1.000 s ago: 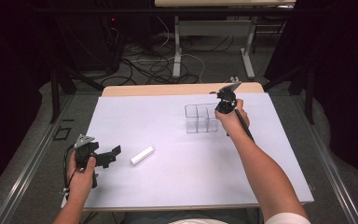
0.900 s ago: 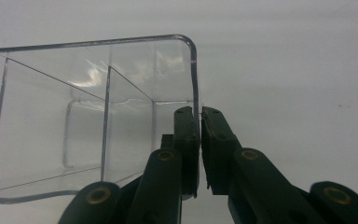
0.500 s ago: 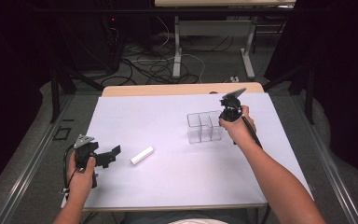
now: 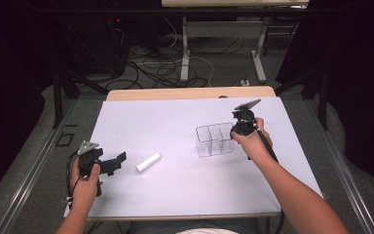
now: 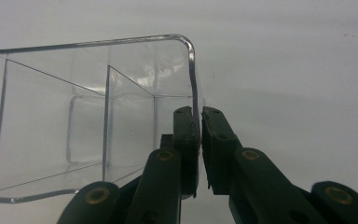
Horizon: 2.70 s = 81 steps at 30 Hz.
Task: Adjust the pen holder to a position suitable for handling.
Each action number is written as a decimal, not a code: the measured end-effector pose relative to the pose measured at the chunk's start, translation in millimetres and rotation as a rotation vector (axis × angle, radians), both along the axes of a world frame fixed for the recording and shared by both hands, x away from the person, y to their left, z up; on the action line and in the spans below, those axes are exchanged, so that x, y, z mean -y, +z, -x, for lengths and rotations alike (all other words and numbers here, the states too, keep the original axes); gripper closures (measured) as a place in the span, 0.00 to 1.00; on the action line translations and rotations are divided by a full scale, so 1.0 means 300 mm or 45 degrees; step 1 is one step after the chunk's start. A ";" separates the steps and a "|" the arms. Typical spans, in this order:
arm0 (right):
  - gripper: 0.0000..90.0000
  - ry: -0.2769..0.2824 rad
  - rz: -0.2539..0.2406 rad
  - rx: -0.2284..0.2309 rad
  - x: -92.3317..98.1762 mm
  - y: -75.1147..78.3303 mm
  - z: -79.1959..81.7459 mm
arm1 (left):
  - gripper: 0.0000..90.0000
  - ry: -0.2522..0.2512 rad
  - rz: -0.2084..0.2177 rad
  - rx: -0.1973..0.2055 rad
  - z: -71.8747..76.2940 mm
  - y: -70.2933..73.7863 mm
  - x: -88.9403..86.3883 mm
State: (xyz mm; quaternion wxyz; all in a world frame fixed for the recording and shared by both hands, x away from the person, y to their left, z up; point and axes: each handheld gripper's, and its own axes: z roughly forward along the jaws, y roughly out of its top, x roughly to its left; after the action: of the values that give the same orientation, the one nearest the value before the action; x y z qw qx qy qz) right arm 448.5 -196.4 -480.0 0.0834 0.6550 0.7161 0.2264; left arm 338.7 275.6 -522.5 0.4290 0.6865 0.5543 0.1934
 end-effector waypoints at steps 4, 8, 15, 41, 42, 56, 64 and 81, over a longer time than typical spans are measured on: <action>0.94 -0.007 -0.015 0.002 0.002 -0.001 0.001 | 0.01 0.000 -0.001 0.005 0.000 0.001 0.002; 0.93 -0.008 -0.014 -0.002 0.004 -0.002 -0.002 | 0.01 -0.002 0.001 0.004 -0.001 -0.001 0.002; 0.92 -0.012 -0.053 0.005 0.010 -0.006 -0.004 | 0.01 -0.004 -0.001 0.003 -0.002 -0.001 0.002; 0.98 0.048 -0.300 0.345 0.160 -0.026 0.090 | 0.01 0.000 -0.009 -0.011 -0.001 -0.005 0.005; 0.99 0.050 -0.292 0.339 0.156 -0.033 0.090 | 0.01 0.000 -0.009 -0.011 -0.001 -0.006 0.005; 1.00 0.058 -0.310 0.249 0.139 -0.099 0.102 | 0.01 -0.008 -0.012 -0.012 -0.005 -0.009 0.008; 1.00 0.090 -0.333 0.233 0.096 -0.101 0.101 | 0.01 -0.003 -0.010 -0.011 -0.007 -0.011 0.012; 1.00 0.140 -0.367 0.207 -0.071 -0.112 0.090 | 0.01 -0.013 -0.006 -0.012 -0.006 -0.007 0.008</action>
State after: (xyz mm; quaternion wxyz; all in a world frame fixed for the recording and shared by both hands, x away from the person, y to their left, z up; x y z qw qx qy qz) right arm 421.4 -174.9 -513.7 0.0337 0.5996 0.7018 0.3831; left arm 340.4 273.2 -524.7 0.4255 0.6913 0.5524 0.1893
